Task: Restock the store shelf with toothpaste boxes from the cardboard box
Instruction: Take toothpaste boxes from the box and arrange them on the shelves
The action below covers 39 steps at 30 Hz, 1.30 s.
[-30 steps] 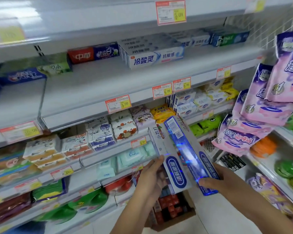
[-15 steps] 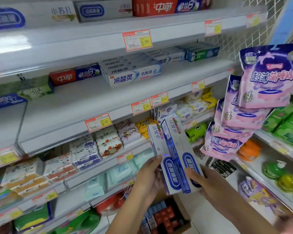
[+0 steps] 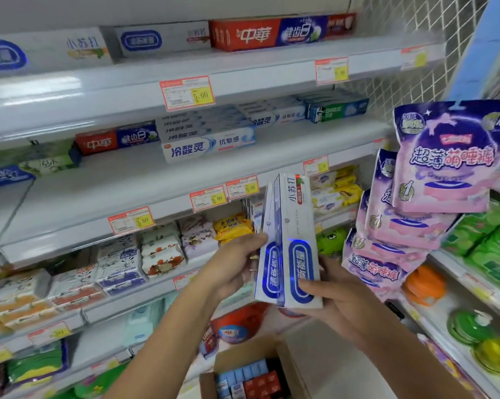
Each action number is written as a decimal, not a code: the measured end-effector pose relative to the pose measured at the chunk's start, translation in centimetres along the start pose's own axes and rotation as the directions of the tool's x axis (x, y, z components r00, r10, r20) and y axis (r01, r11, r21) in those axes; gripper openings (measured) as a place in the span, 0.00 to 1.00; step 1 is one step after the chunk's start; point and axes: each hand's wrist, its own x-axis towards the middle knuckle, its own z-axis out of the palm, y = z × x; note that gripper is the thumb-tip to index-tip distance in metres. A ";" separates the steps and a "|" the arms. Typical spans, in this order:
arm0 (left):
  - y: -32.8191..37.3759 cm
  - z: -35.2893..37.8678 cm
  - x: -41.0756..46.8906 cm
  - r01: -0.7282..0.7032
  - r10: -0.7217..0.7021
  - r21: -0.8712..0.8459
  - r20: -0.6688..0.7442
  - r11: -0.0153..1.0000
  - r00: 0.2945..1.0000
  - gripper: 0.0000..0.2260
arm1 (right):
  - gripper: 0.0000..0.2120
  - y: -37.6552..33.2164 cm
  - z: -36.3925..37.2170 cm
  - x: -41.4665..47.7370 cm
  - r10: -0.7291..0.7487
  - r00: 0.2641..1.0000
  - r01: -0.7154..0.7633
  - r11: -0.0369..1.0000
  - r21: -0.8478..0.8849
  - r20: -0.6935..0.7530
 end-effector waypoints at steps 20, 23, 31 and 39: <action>9.7 0.4 -4.5 -0.293 0.352 0.213 -0.338 0.932 0.873 0.09 | 0.38 -7.6 4.0 4.5 -0.076 0.977 0.059 0.994 0.089 0.198; 10.6 0.0 -6.0 -0.339 0.435 0.289 -0.404 0.895 0.805 0.09 | 0.40 -7.8 6.0 4.6 -0.073 0.975 0.058 0.995 0.077 0.210; 12.8 -0.8 -8.4 -0.440 0.638 0.474 -0.440 0.763 0.631 0.13 | 0.49 -7.5 10.8 5.3 -0.076 0.963 0.073 0.997 0.022 0.257; 13.2 -2.1 -8.8 -0.505 0.663 0.440 -0.371 0.742 0.651 0.22 | 0.21 -7.3 14.8 5.9 -0.136 0.944 0.243 0.903 -0.355 0.301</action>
